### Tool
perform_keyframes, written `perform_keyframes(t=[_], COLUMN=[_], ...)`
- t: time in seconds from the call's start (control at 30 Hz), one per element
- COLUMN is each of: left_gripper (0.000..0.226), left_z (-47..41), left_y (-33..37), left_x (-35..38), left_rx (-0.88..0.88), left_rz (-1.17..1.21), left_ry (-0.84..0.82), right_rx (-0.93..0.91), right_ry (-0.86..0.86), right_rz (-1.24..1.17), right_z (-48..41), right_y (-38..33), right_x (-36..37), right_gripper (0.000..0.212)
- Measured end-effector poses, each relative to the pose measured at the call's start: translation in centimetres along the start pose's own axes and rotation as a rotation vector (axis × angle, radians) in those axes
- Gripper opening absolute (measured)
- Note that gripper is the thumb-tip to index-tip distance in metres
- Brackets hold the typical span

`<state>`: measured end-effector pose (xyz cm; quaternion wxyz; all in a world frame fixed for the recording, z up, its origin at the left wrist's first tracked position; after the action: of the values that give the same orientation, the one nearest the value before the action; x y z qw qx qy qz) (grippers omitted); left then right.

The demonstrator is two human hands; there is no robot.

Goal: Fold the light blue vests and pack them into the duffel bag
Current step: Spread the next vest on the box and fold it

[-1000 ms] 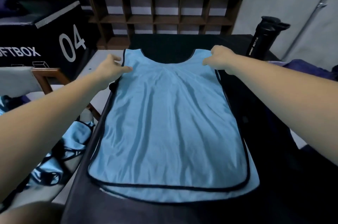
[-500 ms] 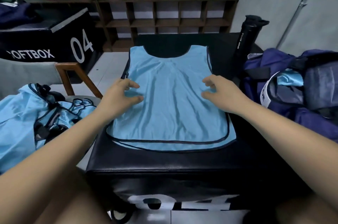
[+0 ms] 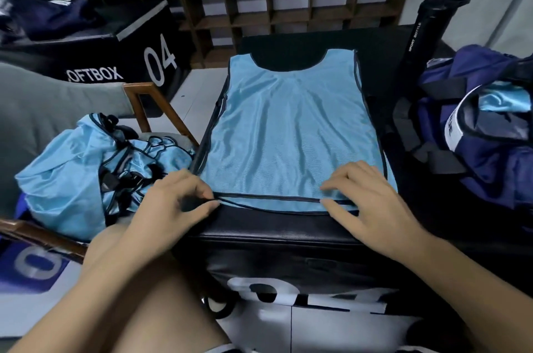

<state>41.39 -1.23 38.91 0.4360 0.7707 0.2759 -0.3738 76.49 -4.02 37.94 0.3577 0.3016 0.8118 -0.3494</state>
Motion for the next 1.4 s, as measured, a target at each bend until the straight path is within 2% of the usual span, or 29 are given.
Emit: perform_keyframes(t=[0.07, 0.23, 0.4, 0.67, 0.87, 0.97, 1.03, 1.17, 1.4], left_gripper=[0.012, 0.018, 0.024, 0.007, 0.007, 0.009, 0.015, 0.034, 0.02], left_z=[0.4, -0.5, -1.4, -0.5, 1.2, 0.9, 0.2, -1.0, -1.6], left_y=[-0.3, 0.0, 0.5, 1.1, 0.4, 0.4, 0.3, 0.0, 0.0], left_x=[0.2, 0.4, 0.7, 0.7, 0.0, -0.4, -0.5, 0.0, -0.3], left_rx=[0.084, 0.178, 0.16, 0.204, 0.179, 0.126, 0.062, -0.047, 0.072], left_rz=[-0.093, -0.279, -0.281, -0.29, -0.262, -0.205, -0.177, -0.207, -0.414], left_ry=[-0.06, -0.1, -0.142, -0.196, -0.191, -0.118, -0.059, -0.095, -0.09], right_rx=[-0.049, -0.09, -0.092, -0.1, -0.055, -0.035, -0.027, -0.005, 0.011], right_ry=[-0.008, -0.026, -0.043, -0.058, -0.052, -0.062, -0.065, -0.074, -0.063], right_rz=[0.003, 0.037, 0.06, 0.09, 0.053, 0.035, 0.038, 0.022, 0.006], right_z=[0.1, 0.2, 0.3, 0.5, 0.5, 0.5, 0.4, 0.5, 0.5], right_y=[-0.8, -1.2, -1.2, -1.3, -1.1, -1.0, -1.0, -0.8, -0.8], right_x=[0.4, 0.8, 1.0, 1.1, 1.0, 1.0, 1.1, 1.0, 0.9], right_gripper=[0.015, 0.016, 0.014, 0.012, 0.016, 0.016, 0.014, 0.007, 0.004])
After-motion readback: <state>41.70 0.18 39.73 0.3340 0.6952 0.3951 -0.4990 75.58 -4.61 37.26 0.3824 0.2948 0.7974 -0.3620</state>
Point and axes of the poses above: each hand's wrist, its own z-axis away from the middle knuckle, its own x-axis out of the palm, y = z × x, the point moved 6 cm from there along -z, towards the middle knuckle, and after that the axes turned 1 degree about x, right-handed, at the moved point
